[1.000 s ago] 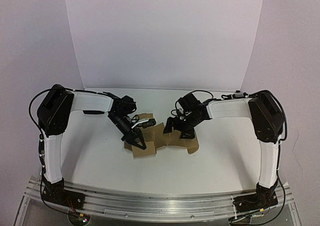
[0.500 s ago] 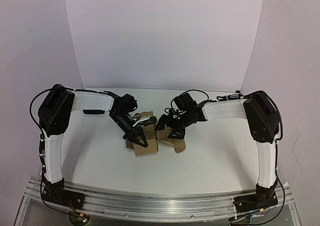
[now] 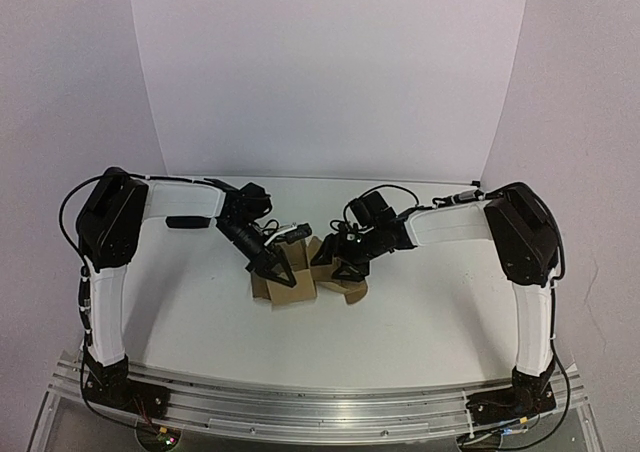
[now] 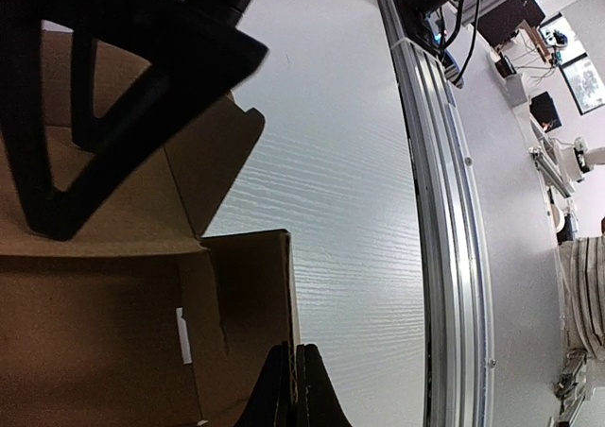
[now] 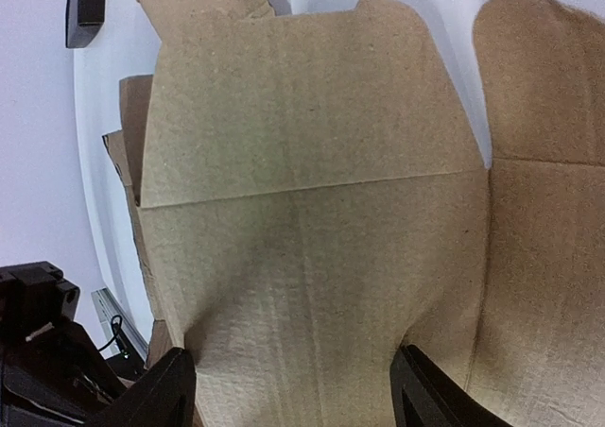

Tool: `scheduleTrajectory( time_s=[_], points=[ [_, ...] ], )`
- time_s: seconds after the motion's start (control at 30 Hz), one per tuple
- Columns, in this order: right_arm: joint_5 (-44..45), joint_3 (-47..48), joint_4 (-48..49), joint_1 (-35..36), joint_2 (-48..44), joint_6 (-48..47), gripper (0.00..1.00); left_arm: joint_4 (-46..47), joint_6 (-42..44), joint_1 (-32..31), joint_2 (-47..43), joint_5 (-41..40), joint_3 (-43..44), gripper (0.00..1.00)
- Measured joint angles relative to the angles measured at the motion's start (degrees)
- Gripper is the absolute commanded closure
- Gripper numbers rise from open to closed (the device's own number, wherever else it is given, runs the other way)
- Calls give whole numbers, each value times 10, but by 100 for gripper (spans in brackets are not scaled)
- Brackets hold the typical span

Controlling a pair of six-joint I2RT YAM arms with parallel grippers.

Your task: Fold the paper box

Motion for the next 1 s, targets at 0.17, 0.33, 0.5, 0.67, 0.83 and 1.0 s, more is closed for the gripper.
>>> scheduleTrajectory(
  time_s=[0.17, 0.33, 0.5, 0.67, 0.83, 1.0],
  points=[
    [0, -6, 11, 1, 0, 0, 28, 1, -19, 12, 4, 8, 14, 99],
    [0, -11, 19, 1, 0, 0, 28, 14, -45, 22, 5, -2, 19, 96],
    [3, -13, 23, 3, 0, 0, 28, 29, -63, 24, 8, -17, 23, 94],
    [5, -16, 27, 3, 0, 0, 28, 37, -63, 24, 14, -42, 31, 90],
    [6, -18, 31, 3, 0, 2, 28, 41, -71, 24, 15, -59, 34, 96],
    [6, -18, 32, 3, -1, 2, 28, 42, -83, 25, 15, -63, 35, 92]
  ],
)
